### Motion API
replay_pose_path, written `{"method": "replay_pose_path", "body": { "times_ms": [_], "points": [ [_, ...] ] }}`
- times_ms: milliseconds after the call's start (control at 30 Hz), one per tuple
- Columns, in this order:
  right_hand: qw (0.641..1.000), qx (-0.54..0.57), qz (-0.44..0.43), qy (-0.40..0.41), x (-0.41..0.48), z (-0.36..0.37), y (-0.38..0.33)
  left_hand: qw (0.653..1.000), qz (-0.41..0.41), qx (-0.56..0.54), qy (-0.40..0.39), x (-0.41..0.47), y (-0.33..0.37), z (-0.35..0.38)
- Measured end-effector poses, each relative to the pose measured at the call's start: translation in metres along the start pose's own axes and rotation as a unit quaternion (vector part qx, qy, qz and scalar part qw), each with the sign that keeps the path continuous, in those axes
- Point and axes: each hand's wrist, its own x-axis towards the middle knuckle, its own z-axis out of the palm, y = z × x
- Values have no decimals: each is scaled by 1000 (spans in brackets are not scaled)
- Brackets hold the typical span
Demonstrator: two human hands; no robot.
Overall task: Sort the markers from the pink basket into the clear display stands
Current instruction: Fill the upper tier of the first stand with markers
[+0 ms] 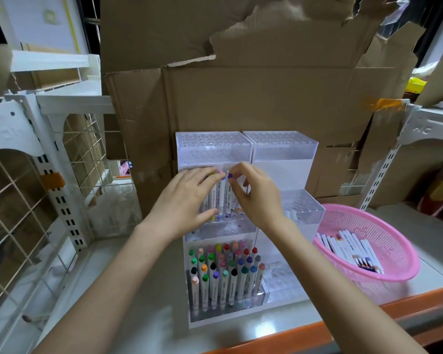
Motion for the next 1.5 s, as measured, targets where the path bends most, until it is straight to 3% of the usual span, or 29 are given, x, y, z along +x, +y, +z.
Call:
{"method": "replay_pose_path", "body": {
  "times_ms": [200,333,667,800,1200,1300,1500],
  "points": [
    [1000,2,18,1,4,1,2,999,-23,35,-7,1,8,5],
    [999,-33,-27,7,8,4,7,999,-32,40,-10,2,10,3],
    [996,-47,-10,-72,-15,-27,39,990,-105,82,38,24,44,4],
    [990,-74,29,-118,-32,-55,67,993,-52,84,70,44,87,18],
    [933,-180,200,-238,-101,-162,199,997,53,-52,25,121,245,116],
    [921,-181,229,-259,-119,-178,232,997,62,-51,-15,135,275,147],
    [894,-191,254,-317,-135,-187,280,972,-23,-61,-226,148,301,209]
  ]
}}
